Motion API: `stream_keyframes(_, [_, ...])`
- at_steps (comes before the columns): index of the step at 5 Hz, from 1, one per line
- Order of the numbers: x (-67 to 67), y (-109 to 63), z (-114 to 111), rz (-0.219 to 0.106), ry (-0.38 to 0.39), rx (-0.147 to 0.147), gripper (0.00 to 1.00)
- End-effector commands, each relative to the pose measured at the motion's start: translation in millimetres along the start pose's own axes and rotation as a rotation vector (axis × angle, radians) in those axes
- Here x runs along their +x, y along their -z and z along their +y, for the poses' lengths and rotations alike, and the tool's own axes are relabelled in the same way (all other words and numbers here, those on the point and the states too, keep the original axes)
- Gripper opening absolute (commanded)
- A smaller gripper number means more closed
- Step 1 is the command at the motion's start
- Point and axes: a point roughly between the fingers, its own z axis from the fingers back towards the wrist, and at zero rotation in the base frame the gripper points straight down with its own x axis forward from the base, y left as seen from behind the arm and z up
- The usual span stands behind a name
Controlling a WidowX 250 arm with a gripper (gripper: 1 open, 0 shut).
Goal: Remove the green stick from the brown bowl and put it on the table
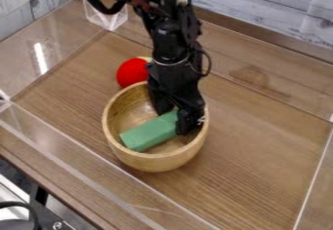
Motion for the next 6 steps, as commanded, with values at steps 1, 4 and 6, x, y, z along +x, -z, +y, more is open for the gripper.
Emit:
stream_keyframes(1, [13.4,-7.3,5.5,-0.040,-0.003,0.016,1.00])
stream_keyframes(4, [8.0,-14.1,3.4,-0.034,0.078,0.006,0.00])
stream_keyframes(6, [22.8,-46.0,-13.5,-0.060,0.081,0.039,0.00])
